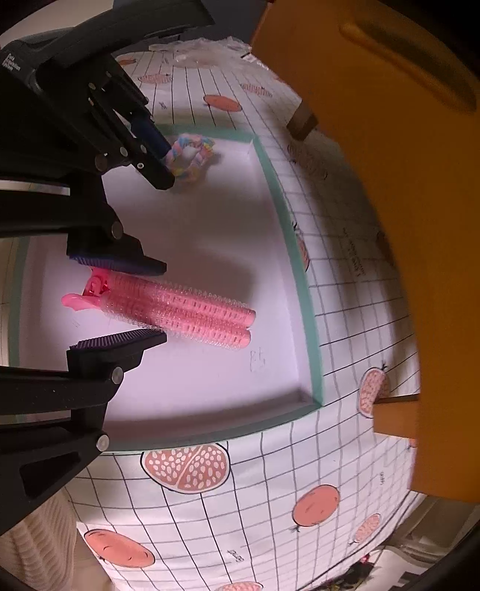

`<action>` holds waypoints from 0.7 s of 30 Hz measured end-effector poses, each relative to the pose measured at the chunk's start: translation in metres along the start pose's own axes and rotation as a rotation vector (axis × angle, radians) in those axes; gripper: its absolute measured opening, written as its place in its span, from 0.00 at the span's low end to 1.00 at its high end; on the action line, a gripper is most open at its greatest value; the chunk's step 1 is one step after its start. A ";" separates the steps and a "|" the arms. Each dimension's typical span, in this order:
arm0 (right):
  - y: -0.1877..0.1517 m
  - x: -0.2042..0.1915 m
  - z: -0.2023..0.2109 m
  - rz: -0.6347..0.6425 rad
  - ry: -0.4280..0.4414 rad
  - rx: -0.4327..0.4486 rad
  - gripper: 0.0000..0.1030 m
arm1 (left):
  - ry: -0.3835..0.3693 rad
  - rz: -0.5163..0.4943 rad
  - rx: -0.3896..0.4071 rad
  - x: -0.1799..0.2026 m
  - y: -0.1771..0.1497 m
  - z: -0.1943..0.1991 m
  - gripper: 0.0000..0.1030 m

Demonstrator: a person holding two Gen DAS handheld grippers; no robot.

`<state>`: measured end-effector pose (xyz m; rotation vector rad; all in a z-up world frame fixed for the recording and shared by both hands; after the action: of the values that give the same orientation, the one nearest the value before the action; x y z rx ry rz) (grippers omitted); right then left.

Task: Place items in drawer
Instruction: 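Carry the rainbow string and pink roller up into the open drawer with both tools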

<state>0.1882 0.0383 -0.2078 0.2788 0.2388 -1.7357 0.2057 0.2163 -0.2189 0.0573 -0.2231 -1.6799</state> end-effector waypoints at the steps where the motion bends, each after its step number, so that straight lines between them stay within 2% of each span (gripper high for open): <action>1: -0.001 -0.001 0.005 0.004 0.001 0.010 0.31 | -0.007 0.007 0.013 -0.001 0.000 0.006 0.33; 21: -0.014 -0.022 0.097 0.038 0.033 0.204 0.31 | -0.096 -0.092 0.252 0.034 0.021 0.128 0.33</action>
<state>0.1728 0.0317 -0.1090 0.4582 0.0788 -1.7210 0.2006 0.1954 -0.0868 0.1778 -0.5106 -1.7402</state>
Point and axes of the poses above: each gripper's, at about its wrist camera, not at the fingertips, and z roughly against the way its jaws point, x to its right, y to its top, the point moved 10 cm from there along -z, roughly the way its jaws point, and after that the axes turned 13 degrees about -x, right-handed, at the moved point
